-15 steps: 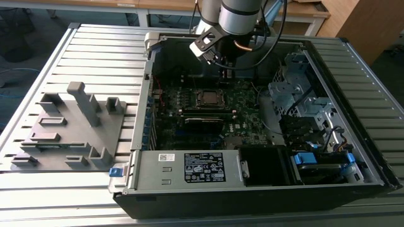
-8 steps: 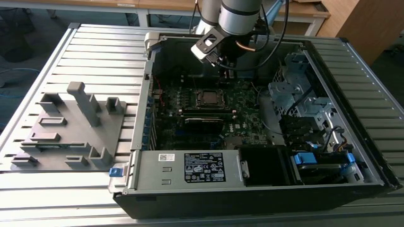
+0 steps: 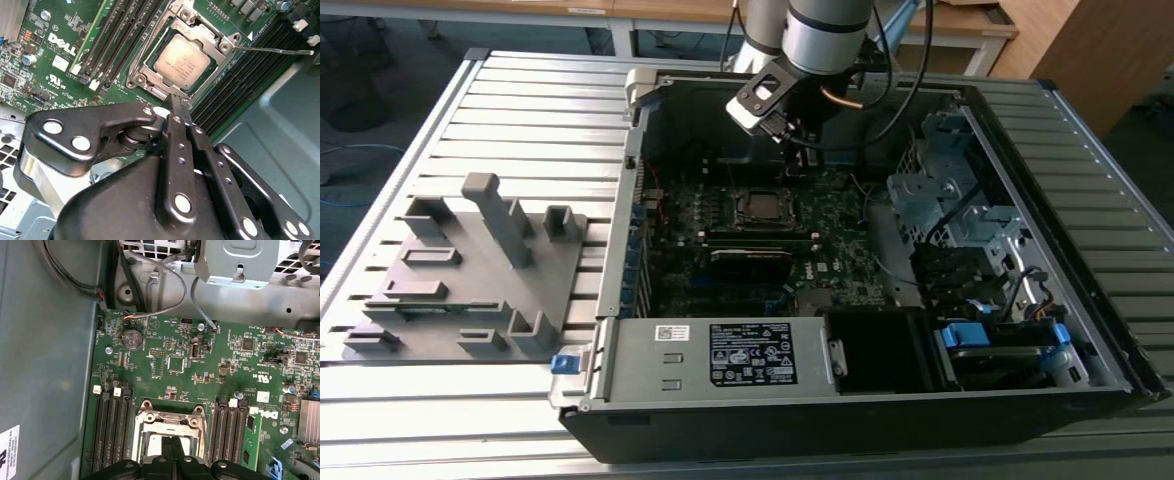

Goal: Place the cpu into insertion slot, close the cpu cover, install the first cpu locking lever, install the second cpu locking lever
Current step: 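Close the cpu cover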

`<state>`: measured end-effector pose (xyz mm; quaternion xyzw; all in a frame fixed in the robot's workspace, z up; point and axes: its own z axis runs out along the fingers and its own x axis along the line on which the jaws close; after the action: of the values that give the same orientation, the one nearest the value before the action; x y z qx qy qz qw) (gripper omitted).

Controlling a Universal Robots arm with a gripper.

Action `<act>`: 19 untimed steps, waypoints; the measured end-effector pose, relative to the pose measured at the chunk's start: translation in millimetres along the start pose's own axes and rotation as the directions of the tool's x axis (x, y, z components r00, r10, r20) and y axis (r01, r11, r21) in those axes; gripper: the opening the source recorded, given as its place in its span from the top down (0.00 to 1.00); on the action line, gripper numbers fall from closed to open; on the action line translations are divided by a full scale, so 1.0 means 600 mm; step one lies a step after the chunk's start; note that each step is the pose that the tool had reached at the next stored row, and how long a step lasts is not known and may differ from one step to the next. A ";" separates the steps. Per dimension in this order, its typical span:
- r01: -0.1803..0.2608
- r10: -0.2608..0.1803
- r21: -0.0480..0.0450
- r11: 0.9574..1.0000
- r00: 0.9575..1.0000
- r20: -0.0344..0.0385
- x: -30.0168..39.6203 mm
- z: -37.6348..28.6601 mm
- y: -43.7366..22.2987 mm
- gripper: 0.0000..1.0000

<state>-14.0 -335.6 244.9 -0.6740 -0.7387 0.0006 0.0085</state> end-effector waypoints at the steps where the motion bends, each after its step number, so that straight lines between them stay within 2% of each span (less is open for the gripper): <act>1: 0.000 0.000 0.000 1.000 1.000 0.000 0.000 0.000 0.000 0.90; 5: 0.018 -0.018 0.000 1.000 1.000 0.000 0.000 0.001 0.000 0.90; 10: 0.081 -0.081 0.001 0.997 0.997 0.001 0.000 0.002 0.000 0.90; 15: 0.147 -0.147 0.002 0.989 0.989 0.002 0.000 0.002 0.000 0.90; 19: 0.202 -0.202 0.003 0.979 0.979 0.002 0.000 0.003 0.000 0.90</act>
<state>-14.0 -335.7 243.2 -0.5953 -0.8035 0.0015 0.0084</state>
